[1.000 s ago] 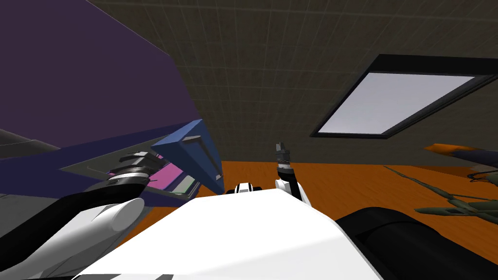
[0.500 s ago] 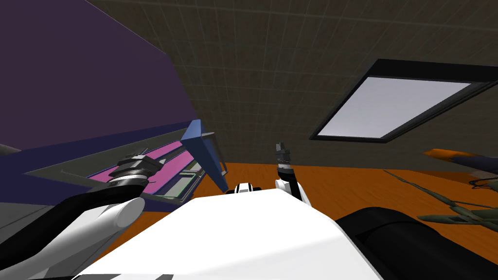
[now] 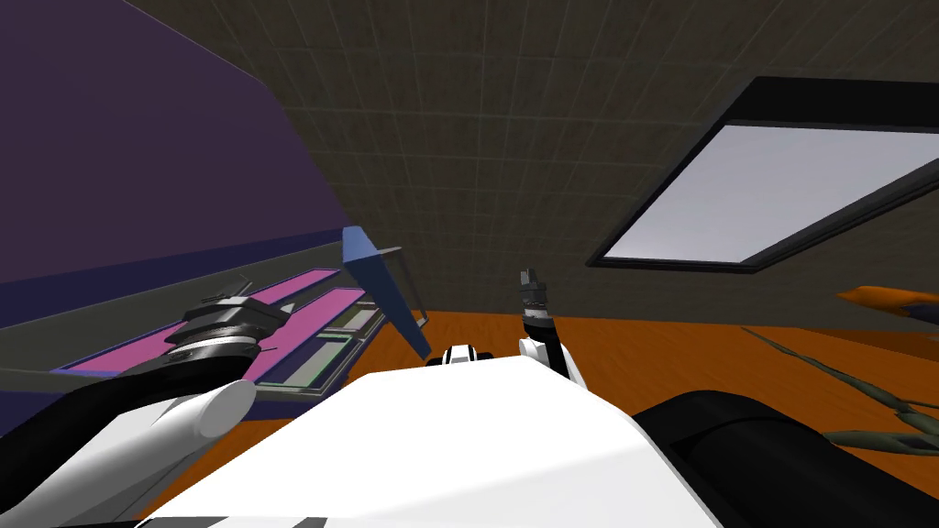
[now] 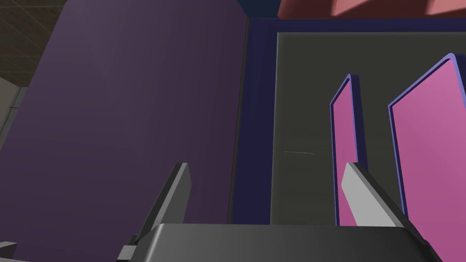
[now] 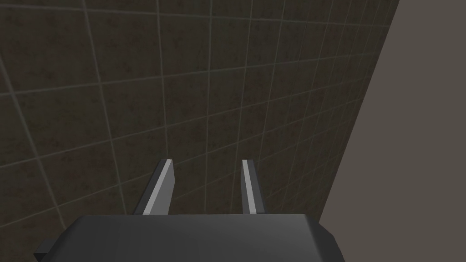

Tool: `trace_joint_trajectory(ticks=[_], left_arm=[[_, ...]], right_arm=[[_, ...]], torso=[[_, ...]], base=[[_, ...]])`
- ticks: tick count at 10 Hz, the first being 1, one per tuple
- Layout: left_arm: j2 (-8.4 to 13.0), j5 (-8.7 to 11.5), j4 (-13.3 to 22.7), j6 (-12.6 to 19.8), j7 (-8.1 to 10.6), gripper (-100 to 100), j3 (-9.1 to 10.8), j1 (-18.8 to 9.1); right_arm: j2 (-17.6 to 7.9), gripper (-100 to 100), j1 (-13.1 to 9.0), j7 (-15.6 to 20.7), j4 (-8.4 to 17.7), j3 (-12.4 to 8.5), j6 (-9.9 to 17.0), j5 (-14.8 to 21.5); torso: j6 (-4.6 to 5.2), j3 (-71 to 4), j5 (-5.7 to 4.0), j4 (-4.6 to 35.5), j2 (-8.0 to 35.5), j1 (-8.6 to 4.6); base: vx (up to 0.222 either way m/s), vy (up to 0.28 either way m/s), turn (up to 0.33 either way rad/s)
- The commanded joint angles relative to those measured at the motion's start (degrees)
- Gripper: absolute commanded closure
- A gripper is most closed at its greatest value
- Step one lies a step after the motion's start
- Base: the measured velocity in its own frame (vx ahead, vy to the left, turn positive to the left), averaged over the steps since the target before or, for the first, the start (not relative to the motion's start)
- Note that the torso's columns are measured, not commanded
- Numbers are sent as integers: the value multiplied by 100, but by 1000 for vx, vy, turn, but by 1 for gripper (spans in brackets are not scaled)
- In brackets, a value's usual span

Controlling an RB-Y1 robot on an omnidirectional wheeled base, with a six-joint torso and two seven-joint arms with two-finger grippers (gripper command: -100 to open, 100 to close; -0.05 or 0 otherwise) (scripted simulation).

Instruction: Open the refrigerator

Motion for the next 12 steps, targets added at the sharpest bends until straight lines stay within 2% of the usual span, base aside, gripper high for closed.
trace_joint_trajectory(ticks=[1, 3, 4, 6, 7, 12], left_arm=[[45, 60, -318, 110, 81, -100, 244, 39], [47, 69, -506, 125, 92, -100, 287, 51], [0, 33, -443, 87, 64, -100, 226, 46], [21, 132, -727, 305, 158, -100, 406, 137], [19, 103, -678, 263, 134, -100, 368, 107], [512, 653, -740, 688, 506, -100, 1232, 279]], right_arm=[[0, 0, 0, 0, 0, 0, 0, 0], [-1, 0, -2, 0, 0, -1, 0, 0], [-2, 0, -2, 0, 1, -1, 0, 0], [-3, 0, -1, 0, 1, -2, 0, 0], [-3, 0, 0, 0, 0, -3, 0, 0], [-1, 0, -2, 0, 0, -1, 1, 0]], torso=[[-1, 4, 0, 2, 8, 4], [0, 13, 3, 6, 20, 11], [0, 12, 3, 5, 18, 9], [-1, -8, 1, -3, -15, 8], [0, -24, 1, -11, -39, 3], [0, 3, -5, 2, 5, -17]], base=[[82, -108, 12], [24, -44, 3], [3, -9, 0], [102, 58, -17], [73, 31, -4], [7, -22, -64]])
